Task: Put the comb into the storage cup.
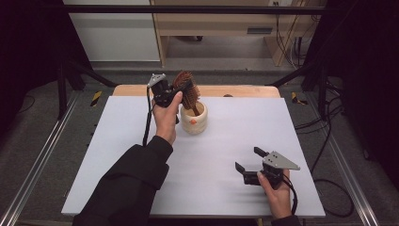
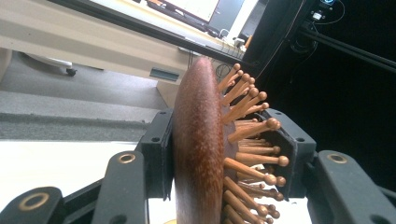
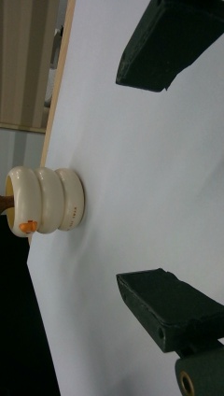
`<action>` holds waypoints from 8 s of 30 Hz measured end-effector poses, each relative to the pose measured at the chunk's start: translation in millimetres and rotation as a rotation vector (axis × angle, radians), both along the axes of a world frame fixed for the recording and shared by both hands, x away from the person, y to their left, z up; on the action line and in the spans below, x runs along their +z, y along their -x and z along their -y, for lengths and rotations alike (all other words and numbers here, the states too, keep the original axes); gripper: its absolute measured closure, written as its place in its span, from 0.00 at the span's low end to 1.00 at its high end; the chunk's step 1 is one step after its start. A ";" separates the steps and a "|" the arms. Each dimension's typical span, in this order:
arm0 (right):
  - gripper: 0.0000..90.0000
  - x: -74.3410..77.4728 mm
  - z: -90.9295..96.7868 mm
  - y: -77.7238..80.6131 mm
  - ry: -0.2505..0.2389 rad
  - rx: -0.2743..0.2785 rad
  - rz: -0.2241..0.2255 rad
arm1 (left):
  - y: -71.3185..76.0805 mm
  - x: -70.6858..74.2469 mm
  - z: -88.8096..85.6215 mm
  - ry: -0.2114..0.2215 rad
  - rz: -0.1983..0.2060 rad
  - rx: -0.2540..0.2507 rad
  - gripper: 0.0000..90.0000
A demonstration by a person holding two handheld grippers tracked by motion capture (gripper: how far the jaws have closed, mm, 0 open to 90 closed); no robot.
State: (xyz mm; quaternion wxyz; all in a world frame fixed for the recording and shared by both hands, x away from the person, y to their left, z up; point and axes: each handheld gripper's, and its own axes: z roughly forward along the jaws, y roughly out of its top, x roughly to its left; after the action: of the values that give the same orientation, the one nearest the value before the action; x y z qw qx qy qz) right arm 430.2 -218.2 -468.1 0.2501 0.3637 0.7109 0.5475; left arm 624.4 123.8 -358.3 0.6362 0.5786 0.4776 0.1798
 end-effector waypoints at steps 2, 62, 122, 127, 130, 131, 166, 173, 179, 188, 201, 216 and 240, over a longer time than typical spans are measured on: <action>0.07 0.0 -0.2 0.0 0.000 0.000 -0.001 | 0.0 -0.8 0.1 0.000 -0.001 -0.001 0.54; 0.07 -1.7 -2.2 -1.3 0.016 0.012 -0.006 | -1.2 -15.7 -11.5 0.031 -0.037 0.028 0.53; 0.07 -3.4 -4.1 -2.4 0.012 0.022 -0.022 | -1.1 -24.1 -21.9 0.057 -0.050 0.066 0.48; 0.07 -3.4 -4.4 -2.4 0.012 0.022 -0.022 | -0.3 -24.2 -22.5 0.046 -0.044 0.064 0.47; 0.07 -3.5 -4.5 -2.3 0.013 0.023 -0.021 | 0.8 -22.7 -22.9 0.030 -0.034 0.076 0.45; 0.07 -3.5 -4.6 -2.2 0.012 0.023 -0.023 | 1.2 -22.1 -22.9 0.025 -0.028 0.077 0.44; 0.07 -2.0 -4.1 -2.0 0.008 0.011 -0.006 | 17.4 -23.9 -28.2 -0.020 0.029 0.042 0.03; 0.07 -1.7 -4.3 -1.5 0.012 0.013 -0.002 | 19.9 -24.0 -27.3 -0.038 0.045 0.029 0.03; 0.06 -2.0 -4.3 -1.9 0.009 0.013 -0.001 | 21.2 -25.7 -29.0 -0.047 0.046 0.011 0.04; 0.07 -2.2 -4.3 -2.2 0.011 0.014 0.000 | 22.9 -25.2 -30.4 -0.079 0.058 0.019 0.05; 0.06 -2.2 -3.9 -2.1 0.003 0.020 -0.004 | 24.0 -25.5 -32.8 -0.092 0.065 0.021 0.05; 0.06 -2.3 -4.3 -1.8 0.005 0.024 -0.004 | 28.7 -27.3 -38.6 -0.114 0.093 0.018 0.04; 0.06 -0.8 -4.9 0.0 0.001 0.030 0.007 | 50.6 -18.1 -51.8 -0.175 0.140 0.023 0.04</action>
State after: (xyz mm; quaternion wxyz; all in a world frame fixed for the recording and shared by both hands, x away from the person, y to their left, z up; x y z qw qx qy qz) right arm 430.2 -213.3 -468.9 0.2444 0.3508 0.7157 0.5523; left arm 573.7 175.6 -376.3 0.6130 0.6124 0.4212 0.2680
